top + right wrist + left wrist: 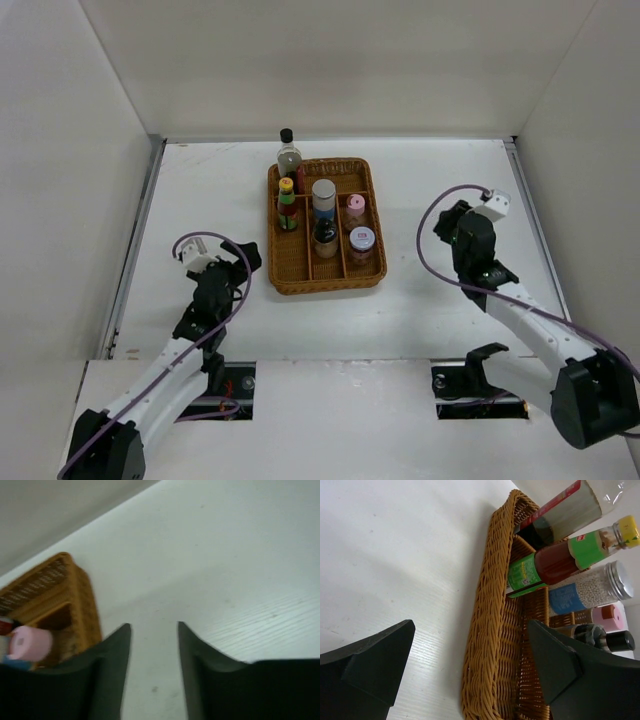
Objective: Organize the condiment bottles
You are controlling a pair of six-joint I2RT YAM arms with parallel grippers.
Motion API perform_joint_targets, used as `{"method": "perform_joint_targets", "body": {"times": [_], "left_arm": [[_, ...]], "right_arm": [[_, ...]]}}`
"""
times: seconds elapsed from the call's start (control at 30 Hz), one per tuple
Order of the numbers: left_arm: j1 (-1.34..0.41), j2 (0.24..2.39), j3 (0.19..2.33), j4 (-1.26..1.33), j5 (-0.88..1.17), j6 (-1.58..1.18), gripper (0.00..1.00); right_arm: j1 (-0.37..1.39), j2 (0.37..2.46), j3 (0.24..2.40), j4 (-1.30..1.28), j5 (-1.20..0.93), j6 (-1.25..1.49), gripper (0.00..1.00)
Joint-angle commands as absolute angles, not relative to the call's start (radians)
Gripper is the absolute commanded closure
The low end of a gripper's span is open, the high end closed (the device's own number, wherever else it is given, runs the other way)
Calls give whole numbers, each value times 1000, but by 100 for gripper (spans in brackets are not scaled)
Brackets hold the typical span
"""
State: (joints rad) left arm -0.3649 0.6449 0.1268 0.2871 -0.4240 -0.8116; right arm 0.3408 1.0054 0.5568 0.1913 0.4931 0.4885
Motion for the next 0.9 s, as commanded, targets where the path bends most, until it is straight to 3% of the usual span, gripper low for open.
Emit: {"method": "perform_joint_targets", "body": {"times": [0.0, 0.1, 0.17, 0.23, 0.43, 0.5, 0.7, 0.87], "left_arm": [[-341, 638, 164, 255, -422, -833, 0], [-312, 667, 175, 204, -440, -889, 0], [-294, 681, 184, 166, -436, -910, 0], [-282, 695, 193, 146, -440, -916, 0], [-266, 761, 238, 129, -442, -917, 0], [-258, 776, 242, 136, -448, -917, 0], [-214, 787, 250, 126, -477, -914, 0], [-222, 831, 307, 68, -472, -910, 0]], "right_arm": [[260, 1032, 552, 250, 420, 610, 63], [223, 1063, 552, 235, 417, 629, 79], [219, 1081, 555, 226, 423, 630, 80], [215, 1100, 569, 213, 429, 635, 78], [283, 1152, 630, 222, 497, 647, 55], [321, 1158, 637, 257, 509, 646, 56], [380, 1180, 603, 370, 509, 627, 96], [447, 1175, 574, 371, 480, 630, 100]]}}
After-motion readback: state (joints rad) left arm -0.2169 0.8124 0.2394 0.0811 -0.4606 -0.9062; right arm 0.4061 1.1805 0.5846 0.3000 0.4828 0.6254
